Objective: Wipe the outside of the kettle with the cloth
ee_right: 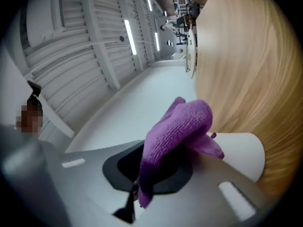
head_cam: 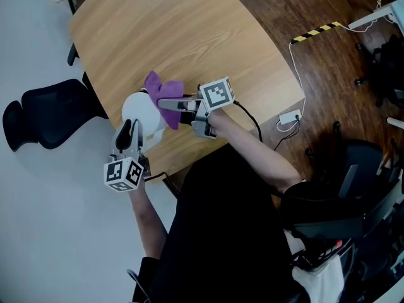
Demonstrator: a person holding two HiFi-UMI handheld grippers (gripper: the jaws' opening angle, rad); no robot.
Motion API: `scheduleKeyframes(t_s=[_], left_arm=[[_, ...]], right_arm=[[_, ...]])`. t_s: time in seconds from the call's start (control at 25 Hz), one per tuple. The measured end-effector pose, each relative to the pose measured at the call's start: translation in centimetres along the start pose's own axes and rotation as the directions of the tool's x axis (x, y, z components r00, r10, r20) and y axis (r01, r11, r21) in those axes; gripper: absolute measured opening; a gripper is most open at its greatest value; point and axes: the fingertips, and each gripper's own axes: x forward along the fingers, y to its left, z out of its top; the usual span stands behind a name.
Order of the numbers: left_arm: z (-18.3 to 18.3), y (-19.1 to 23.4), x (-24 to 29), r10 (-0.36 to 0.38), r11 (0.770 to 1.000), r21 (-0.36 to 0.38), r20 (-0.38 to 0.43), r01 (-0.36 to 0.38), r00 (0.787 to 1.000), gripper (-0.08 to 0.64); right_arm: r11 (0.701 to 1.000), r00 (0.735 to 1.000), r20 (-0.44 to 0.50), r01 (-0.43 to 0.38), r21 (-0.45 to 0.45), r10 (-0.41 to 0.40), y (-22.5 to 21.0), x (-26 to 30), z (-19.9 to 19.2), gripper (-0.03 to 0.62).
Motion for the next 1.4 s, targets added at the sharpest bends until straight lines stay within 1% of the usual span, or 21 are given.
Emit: scheduleKeyframes(t_s=[0.08, 0.2, 0.24, 0.36, 0.44, 0.52, 0.56, 0.6, 0.64, 0.68, 0.76, 0.8, 0.84, 0.88, 0.92, 1.0, 1.12, 1.2, 1.24, 1.32, 1.4], left_arm=[[-0.2, -0.1, -0.2, -0.004, 0.997, -0.075, 0.032, 0.006, 0.999, 0.21], [-0.3, -0.5, -0.3, -0.014, 0.991, -0.135, 0.047, 0.02, 0.999, 0.212], [-0.3, -0.6, -0.3, -0.018, 0.987, -0.158, 0.051, 0.026, 0.999, 0.21], [-0.4, -1.2, -0.5, -0.015, 0.973, -0.227, 0.077, 0.032, 0.997, 0.221], [-0.5, -1.8, -0.8, -0.01, 0.962, -0.271, 0.093, 0.035, 0.996, 0.233], [-0.8, -2.4, -1.1, -0.012, 0.953, -0.301, 0.088, 0.038, 0.996, 0.244], [-1.0, -2.4, -1.2, -0.005, 0.954, -0.297, 0.073, 0.027, 0.997, 0.239], [-1.0, -2.1, -1.4, 0.016, 0.96, -0.278, 0.057, 0.001, 0.998, 0.233], [-0.5, -1.5, -1.8, 0.053, 0.969, -0.244, 0.052, -0.038, 0.997, 0.23], [0.4, -0.9, -2.1, 0.094, 0.977, -0.198, 0.064, -0.079, 0.994, 0.227], [3.0, -0.4, -2.3, 0.123, 0.99, -0.081, 0.116, -0.114, 0.986, 0.225], [3.9, -0.8, -1.9, 0.095, 0.995, -0.018, 0.126, -0.094, 0.987, 0.222], [4.3, -1.3, -1.1, 0.049, 0.998, 0.039, 0.113, -0.054, 0.992, 0.222], [4.1, -1.8, -0.1, 0.0, 0.996, 0.084, 0.078, -0.006, 0.997, 0.224], [3.8, -2.2, 0.7, -0.041, 0.993, 0.111, 0.03, 0.038, 0.999, 0.225], [3.2, -2.5, 1.4, -0.085, 0.989, 0.118, -0.039, 0.089, 0.996, 0.225], [2.4, -2.8, 1.3, -0.104, 0.986, 0.123, -0.075, 0.113, 0.992, 0.227], [2.2, -3.0, 1.2, -0.102, 0.984, 0.136, -0.082, 0.113, 0.991, 0.225], [2.2, -3.0, 1.2, -0.098, 0.984, 0.138, -0.08, 0.109, 0.992, 0.225], [2.4, -3.0, 1.1, -0.084, 0.986, 0.136, -0.067, 0.093, 0.994, 0.216], [2.7, -2.8, 1.0, -0.066, 0.989, 0.132, -0.048, 0.072, 0.997, 0.207]], right_arm=[[0.994, 0.998, 0.034, 0.054, 0.098, -0.058, -3.5, -1.0, -1.5, 0.021], [0.956, 0.976, -0.018, 0.218, 0.197, -0.218, -11.0, -3.2, -4.9, 0.021], [0.937, 0.958, -0.053, 0.288, 0.199, -0.283, -13.6, -4.0, -6.0, 0.021], [0.858, 0.878, -0.159, 0.476, 0.194, -0.451, -19.9, -6.0, -8.6, 0.021], [0.814, 0.832, -0.212, 0.55, 0.186, -0.513, -21.6, -6.6, -9.1, 0.021], [0.789, 0.793, -0.255, 0.597, 0.143, -0.554, -21.8, -6.6, -8.9, 0.021], [0.785, 0.782, -0.267, 0.607, 0.125, -0.563, -21.5, -6.6, -8.7, 0.021], [0.789, 0.785, -0.265, 0.602, 0.119, -0.56, -20.9, -6.4, -8.3, 0.021], [0.807, 0.805, -0.246, 0.577, 0.121, -0.539, -19.6, -6.2, -7.6, 0.021], [0.84, 0.842, -0.211, 0.527, 0.126, -0.497, -17.4, -5.8, -6.7, 0.021], [0.929, 0.934, -0.114, 0.351, 0.115, -0.339, -10.9, -4.2, -4.4, 0.021], [0.966, 0.969, -0.069, 0.243, 0.092, -0.237, -7.0, -3.2, -3.5, 0.021], [0.987, 0.989, -0.034, 0.146, 0.06, -0.144, -3.4, -2.2, -2.8, 0.021], [0.997, 0.997, -0.014, 0.078, 0.02, -0.078, -0.6, -1.2, -2.4, 0.021], [0.999, 0.999, -0.007, 0.046, -0.023, -0.046, 1.1, -0.4, -2.3, 0.021], [0.995, 0.998, -0.018, 0.054, -0.086, -0.055, 1.5, 0.8, -2.8, 0.021], [0.994, 0.994, -0.035, 0.1, -0.037, -0.101, -1.9, 0.6, -3.7, 0.021], [0.973, 0.969, -0.09, 0.23, -0.017, -0.231, -6.8, -0.8, -5.2, 0.021], [0.95, 0.942, -0.128, 0.313, -0.003, -0.311, -9.9, -1.8, -6.3, 0.021], [0.882, 0.868, -0.203, 0.47, 0.041, -0.453, -16.0, -4.1, -8.8, 0.021], [0.812, 0.8, -0.255, 0.578, 0.08, -0.544, -20.4, -5.9, -11.0, 0.023]])
